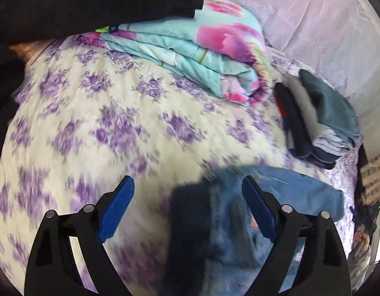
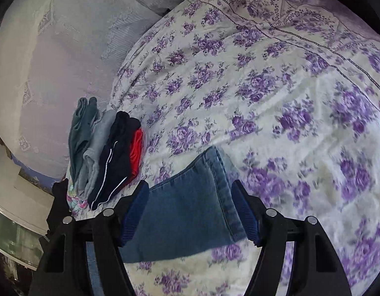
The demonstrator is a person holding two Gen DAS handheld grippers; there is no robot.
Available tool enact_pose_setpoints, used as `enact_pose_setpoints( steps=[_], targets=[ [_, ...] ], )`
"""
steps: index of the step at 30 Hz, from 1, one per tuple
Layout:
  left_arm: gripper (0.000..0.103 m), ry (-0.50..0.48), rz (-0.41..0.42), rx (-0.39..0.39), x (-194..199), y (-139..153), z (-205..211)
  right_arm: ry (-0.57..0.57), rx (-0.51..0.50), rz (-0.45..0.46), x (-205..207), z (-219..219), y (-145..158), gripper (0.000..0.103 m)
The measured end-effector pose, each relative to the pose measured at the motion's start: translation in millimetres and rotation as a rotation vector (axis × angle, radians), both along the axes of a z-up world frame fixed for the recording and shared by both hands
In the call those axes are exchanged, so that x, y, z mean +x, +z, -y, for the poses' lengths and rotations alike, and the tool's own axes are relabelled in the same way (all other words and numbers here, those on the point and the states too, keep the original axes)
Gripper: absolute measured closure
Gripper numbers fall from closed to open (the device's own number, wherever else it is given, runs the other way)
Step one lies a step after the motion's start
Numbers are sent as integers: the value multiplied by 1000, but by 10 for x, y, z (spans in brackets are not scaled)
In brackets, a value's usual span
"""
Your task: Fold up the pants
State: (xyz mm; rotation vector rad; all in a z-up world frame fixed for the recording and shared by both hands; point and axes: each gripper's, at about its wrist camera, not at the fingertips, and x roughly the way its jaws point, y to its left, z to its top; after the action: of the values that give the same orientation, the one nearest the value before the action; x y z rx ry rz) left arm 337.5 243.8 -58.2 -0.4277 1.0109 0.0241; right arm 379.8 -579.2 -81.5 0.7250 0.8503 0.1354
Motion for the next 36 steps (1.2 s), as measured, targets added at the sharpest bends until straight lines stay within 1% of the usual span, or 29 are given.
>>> enact_pose_setpoints(
  steps=[3,4,6,7,10,13,16,18,21,22,23,25,27,28,30,31,32,33,34,35,36],
  targets=[
    [16,-24,-11,19,183,-159,-39,28,-25,-33,264,-18,-115,44],
    [16,-52,-18,11,245,-228,-30,27,-29,-44,306,-12,-165,45],
    [16,-83,-19,-2,324,-301,-5,32,-28,-64,411,11,-272,55],
    [16,-106,-15,-16,359,-333,11,29,-24,-64,443,31,-310,56],
    [16,-151,-10,-30,432,-391,64,43,-14,-79,517,50,-430,59],
    [16,-191,-1,-15,495,-401,104,63,-26,-100,559,7,-528,61],
    [16,-232,-27,-44,556,-440,93,65,-19,-98,587,-4,-545,61],
    [16,-250,-30,-53,535,-427,50,71,-11,-101,584,13,-539,61],
    [16,-246,-17,-161,365,-383,-164,78,6,-105,577,43,-548,62],
    [16,-246,-13,-220,303,-394,-242,79,13,-106,578,53,-555,62],
    [16,-249,-20,-250,266,-416,-262,79,18,-108,586,61,-569,62],
    [16,-270,-46,-268,216,-487,-263,76,25,-111,595,65,-588,62],
    [16,-293,-39,-275,182,-512,-244,71,32,-109,603,65,-594,61],
    [16,-302,-26,-299,175,-526,-242,71,33,-110,603,66,-595,61],
    [16,-310,-5,-397,203,-597,-247,73,37,-111,610,71,-606,61],
    [16,-314,-2,-419,226,-626,-215,74,42,-113,616,79,-618,61],
    [16,-320,2,-422,251,-646,-159,75,46,-114,622,86,-626,61],
    [19,-330,9,-417,266,-644,-110,76,49,-114,626,91,-631,61],
    [30,-350,22,-423,280,-633,-49,79,50,-113,629,95,-634,62],
    [33,-350,24,-416,304,-620,-19,84,50,-112,630,98,-637,63],
    [44,-346,29,-408,320,-615,-12,84,49,-111,626,102,-641,64]
  ],
)
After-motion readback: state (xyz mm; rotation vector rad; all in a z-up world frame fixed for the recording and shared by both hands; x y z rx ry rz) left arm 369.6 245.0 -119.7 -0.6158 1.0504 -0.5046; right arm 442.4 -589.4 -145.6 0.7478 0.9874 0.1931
